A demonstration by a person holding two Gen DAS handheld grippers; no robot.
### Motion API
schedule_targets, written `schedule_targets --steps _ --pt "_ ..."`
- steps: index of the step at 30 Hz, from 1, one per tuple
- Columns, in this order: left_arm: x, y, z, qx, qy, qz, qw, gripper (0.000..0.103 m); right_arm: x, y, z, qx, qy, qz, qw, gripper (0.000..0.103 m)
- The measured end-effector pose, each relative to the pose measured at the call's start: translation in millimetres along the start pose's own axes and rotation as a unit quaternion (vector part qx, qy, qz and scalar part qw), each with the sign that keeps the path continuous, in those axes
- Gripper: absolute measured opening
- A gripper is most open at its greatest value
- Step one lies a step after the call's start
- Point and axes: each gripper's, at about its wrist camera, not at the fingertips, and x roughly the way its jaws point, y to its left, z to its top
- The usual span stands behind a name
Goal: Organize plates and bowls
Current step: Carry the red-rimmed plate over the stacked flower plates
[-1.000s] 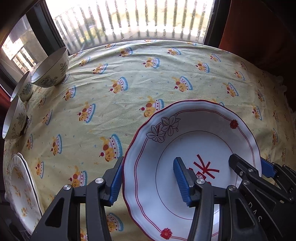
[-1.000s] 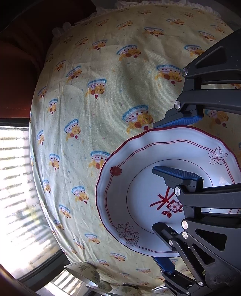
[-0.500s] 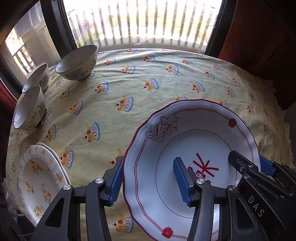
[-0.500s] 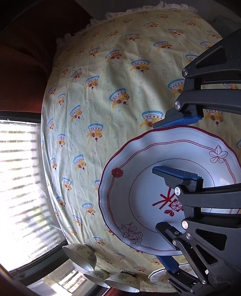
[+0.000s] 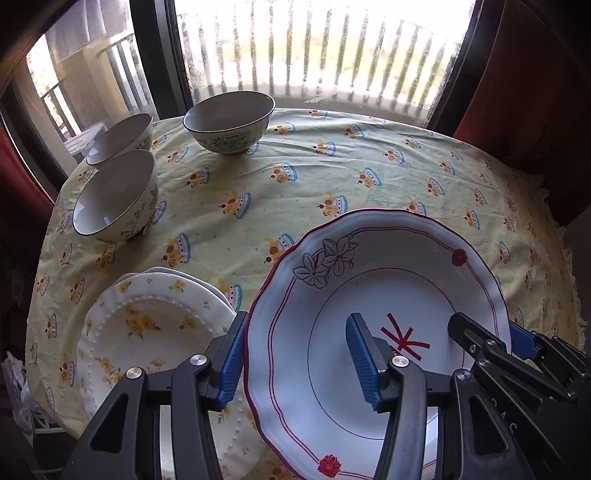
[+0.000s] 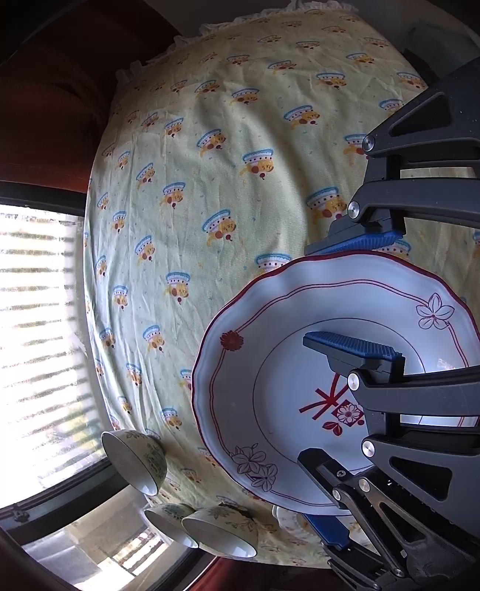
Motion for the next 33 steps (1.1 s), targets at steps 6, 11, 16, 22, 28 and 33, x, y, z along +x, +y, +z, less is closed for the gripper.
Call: schedule_targets --steps 6,11,16,22,28,33 --pt "-7.5 37.7 -12.3 -0.002 -0.004 0.001 1.0 0.054 -6.3 38.5 -12.0 -0.008 -0.009 -0.004 1.0 0.044" --pt "-8.5 71.1 -25.4 -0.013 -0.001 0.007 0.9999 0.054 -6.0 72.4 -25.6 -0.017 -0.008 0.001 1.0 0.044" --pt "-5.9 103.8 -37.5 -0.027 0.01 0.013 0.9995 0.054 -2.0 105.2 -37.9 -0.025 -0.004 0.007 1.0 0.044" --pt "1.9 132.0 -49.6 -0.044 0.024 0.021 0.9985 0.053 7.1 139.9 -50.3 -0.05 0.007 0.007 0.999 0.044" --pt "9.1 142.7 -59.2 -0.047 0.035 0.024 0.998 0.053 17.3 156.6 -55.9 -0.067 0.019 -0.003 0.998 0.044" --pt "13.5 147.3 -60.8 -0.055 0.038 0.027 0.9974 0.054 19.8 164.7 -52.9 -0.074 0.016 -0.009 0.997 0.044"
